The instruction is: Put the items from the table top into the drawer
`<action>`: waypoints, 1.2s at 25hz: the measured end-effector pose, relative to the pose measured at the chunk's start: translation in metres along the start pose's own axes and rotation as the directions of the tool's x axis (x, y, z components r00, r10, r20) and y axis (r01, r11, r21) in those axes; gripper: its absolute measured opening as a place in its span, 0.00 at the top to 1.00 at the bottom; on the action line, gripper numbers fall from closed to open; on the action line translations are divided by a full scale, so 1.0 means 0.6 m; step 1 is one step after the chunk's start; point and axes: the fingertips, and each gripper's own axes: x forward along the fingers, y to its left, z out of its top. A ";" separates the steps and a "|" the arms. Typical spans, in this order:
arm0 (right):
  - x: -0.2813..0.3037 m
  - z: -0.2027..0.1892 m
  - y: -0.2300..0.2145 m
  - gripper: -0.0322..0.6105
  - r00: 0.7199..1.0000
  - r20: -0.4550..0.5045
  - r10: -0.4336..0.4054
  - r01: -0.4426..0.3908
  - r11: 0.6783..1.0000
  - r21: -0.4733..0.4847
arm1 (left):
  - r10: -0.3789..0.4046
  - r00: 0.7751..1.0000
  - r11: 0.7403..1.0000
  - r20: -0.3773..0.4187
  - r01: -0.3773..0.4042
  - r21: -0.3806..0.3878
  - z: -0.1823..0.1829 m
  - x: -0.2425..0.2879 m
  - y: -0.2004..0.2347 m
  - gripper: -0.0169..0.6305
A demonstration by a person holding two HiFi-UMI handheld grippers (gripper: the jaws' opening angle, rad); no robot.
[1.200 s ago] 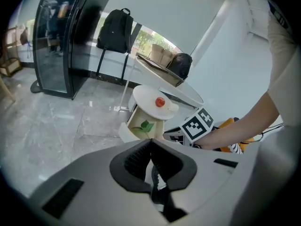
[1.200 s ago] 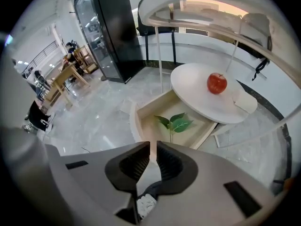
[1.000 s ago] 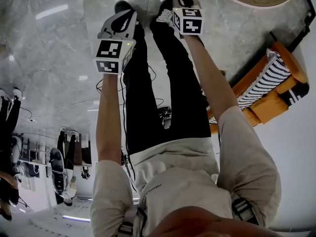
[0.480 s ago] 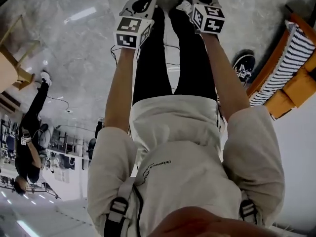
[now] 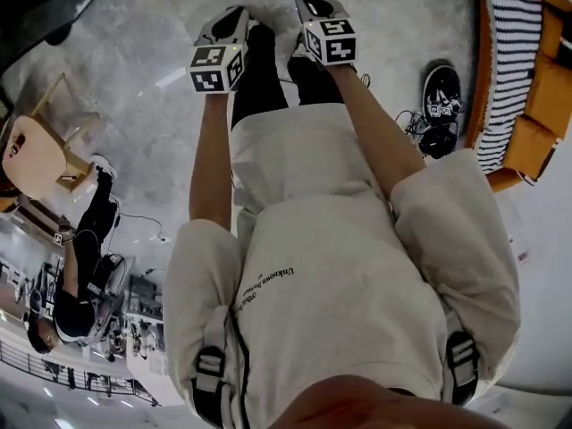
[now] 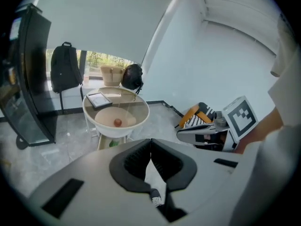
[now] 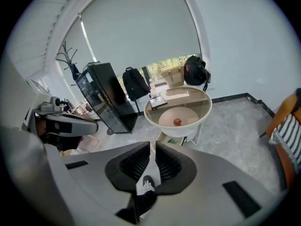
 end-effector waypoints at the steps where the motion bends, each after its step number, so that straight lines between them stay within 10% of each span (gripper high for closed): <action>1: -0.049 0.001 0.000 0.89 1.000 0.027 0.009 -0.010 1.000 0.008 | 0.003 1.000 1.000 0.006 -0.003 0.014 0.003 -0.016 -0.038 0.94; 5: -0.188 0.006 0.016 0.89 0.988 0.144 0.060 -0.069 0.996 0.061 | -0.010 0.998 0.998 0.066 0.006 0.067 0.016 -0.068 -0.157 0.94; 9: -0.275 -0.012 0.050 0.89 0.984 0.131 0.121 -0.104 0.986 -0.132 | -0.023 0.998 0.996 0.063 0.017 0.086 -0.030 -0.106 -0.235 0.94; 20: -0.342 -0.030 0.043 0.89 0.976 0.131 0.176 -0.149 0.970 -0.192 | 0.123 0.984 0.989 0.126 -0.111 -0.096 -0.089 -0.160 -0.246 0.94; 30: -0.362 -0.054 0.049 0.89 0.973 0.135 0.188 -0.160 0.968 -0.195 | 0.167 0.957 0.984 0.238 -0.176 0.016 -0.065 -0.195 -0.285 0.94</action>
